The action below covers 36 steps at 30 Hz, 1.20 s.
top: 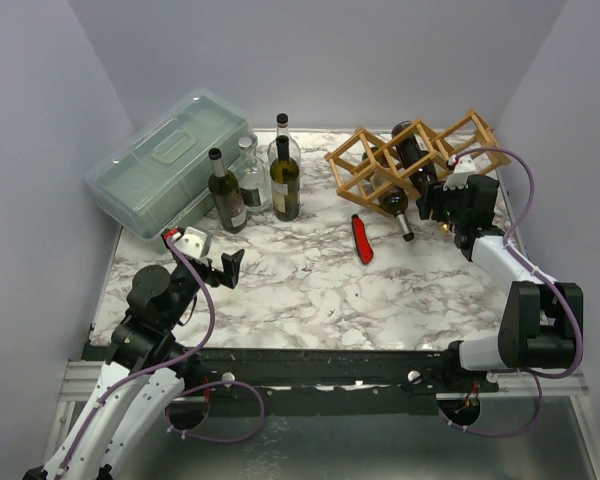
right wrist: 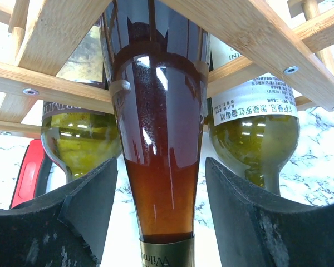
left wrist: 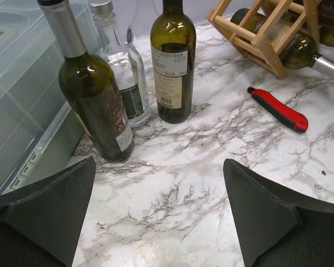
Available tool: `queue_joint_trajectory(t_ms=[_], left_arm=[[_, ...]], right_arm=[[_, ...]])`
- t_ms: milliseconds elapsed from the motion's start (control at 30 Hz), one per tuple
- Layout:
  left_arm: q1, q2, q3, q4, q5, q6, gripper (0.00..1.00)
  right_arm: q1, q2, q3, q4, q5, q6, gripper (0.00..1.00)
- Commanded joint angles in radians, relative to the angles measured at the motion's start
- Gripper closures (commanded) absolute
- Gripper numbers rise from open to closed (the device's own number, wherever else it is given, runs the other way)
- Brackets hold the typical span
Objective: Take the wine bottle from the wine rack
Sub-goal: Pick up the wine bottle from the wine rack.
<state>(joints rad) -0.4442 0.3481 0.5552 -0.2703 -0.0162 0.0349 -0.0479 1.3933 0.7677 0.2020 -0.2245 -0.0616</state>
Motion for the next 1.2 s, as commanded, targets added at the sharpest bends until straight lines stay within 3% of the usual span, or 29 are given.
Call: queue_joint_trajectory(t_ms=[0,500,833,1167], left_arm=[[0.007,-0.003,-0.011,0.017,0.016,0.003,0.01],[0.007,-0.004,-0.011,0.016,0.015,0.003,0.01],[0.007,-0.007,-0.011,0.016,0.015,0.005,0.01],[0.007,-0.006,-0.012,0.017,0.016,0.005,0.01]], right_arm=[[-0.007,-0.006,0.026,-0.040,-0.026,-0.010,0.33],[-0.007,-0.029,0.022,-0.063,-0.030,-0.015,0.42],[-0.005,-0.009,0.036,-0.076,-0.040,-0.012,0.54],[-0.006,-0.002,0.048,-0.085,-0.037,-0.010,0.84]])
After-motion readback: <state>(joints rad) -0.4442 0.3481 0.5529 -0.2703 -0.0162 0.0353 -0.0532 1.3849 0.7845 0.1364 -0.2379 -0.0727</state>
